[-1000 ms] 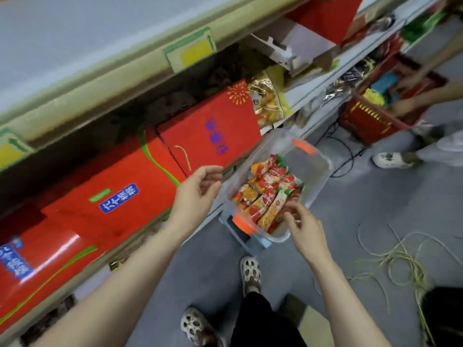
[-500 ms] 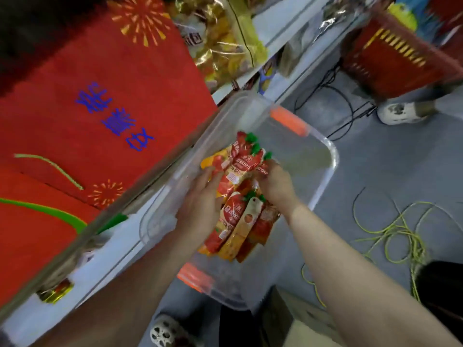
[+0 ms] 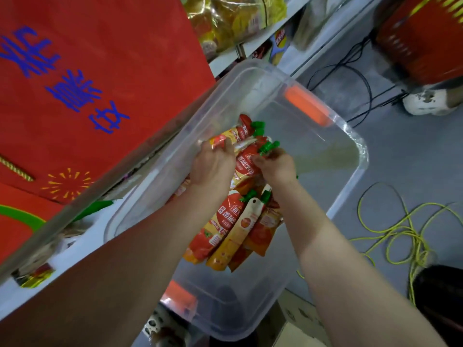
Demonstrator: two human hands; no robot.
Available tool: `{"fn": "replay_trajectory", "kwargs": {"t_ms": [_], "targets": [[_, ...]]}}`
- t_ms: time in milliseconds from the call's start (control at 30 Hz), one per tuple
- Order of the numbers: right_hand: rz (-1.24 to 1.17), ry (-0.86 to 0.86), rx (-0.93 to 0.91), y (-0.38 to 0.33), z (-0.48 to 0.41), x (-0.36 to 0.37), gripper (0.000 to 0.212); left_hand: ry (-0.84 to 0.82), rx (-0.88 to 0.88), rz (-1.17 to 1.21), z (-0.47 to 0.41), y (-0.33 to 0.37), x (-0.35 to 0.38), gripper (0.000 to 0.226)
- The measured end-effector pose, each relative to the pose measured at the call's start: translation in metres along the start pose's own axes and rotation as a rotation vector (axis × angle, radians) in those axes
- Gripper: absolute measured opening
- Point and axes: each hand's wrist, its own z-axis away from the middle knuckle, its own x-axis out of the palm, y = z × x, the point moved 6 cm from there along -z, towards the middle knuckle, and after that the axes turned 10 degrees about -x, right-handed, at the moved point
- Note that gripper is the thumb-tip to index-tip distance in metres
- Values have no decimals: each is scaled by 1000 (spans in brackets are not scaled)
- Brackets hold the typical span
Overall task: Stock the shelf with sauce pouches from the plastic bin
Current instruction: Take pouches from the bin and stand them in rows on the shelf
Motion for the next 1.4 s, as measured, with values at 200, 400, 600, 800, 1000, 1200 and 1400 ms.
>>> {"fn": "replay_trajectory", "kwargs": {"t_ms": [200,400,600,800,1000,1200,1400], "targets": [[-715,135,37,15,41,-6,26,61,-52,340,44,-24,-21,50],[-1000,68,50,-11,80,-18,8,-177,-298,1136,97,-64,-22,45],[-1081,48,-10,-72,140,-44,7,-242,-396,1647,166,-103,-63,42],[-818,-52,-257,-142,237,-33,9,-53,-551,1760,237,-183,-95,18],[-731,-222,-472,-222,352,17,10,182,-599,1883,336,-293,-137,21],[-690,-387,-719,-315,464,72,12,435,-581,1930,433,-402,-168,10],[-553,-583,-988,-397,577,124,11,564,-415,1832,514,-475,-202,15]]}}
